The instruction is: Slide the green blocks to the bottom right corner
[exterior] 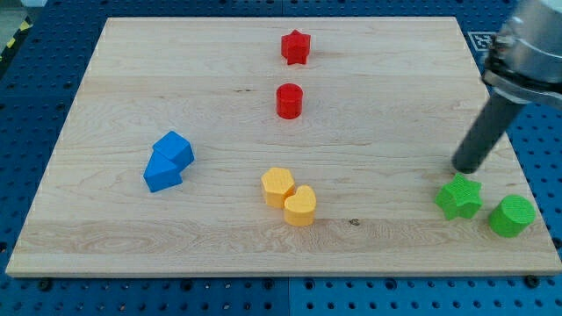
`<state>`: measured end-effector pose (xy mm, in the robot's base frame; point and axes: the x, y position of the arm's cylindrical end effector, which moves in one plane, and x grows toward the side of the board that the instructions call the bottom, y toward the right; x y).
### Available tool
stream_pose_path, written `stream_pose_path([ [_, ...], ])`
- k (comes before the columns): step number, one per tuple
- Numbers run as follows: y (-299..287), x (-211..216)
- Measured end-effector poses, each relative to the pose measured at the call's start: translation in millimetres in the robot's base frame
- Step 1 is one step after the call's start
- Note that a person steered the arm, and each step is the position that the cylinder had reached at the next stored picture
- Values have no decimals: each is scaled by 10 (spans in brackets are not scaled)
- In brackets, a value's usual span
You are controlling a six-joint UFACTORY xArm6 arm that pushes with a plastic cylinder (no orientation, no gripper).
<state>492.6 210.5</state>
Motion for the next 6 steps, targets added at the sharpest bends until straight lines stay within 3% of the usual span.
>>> stream_pose_path([
  [2, -572, 15],
  [4, -567, 424],
  [6, -543, 487],
])
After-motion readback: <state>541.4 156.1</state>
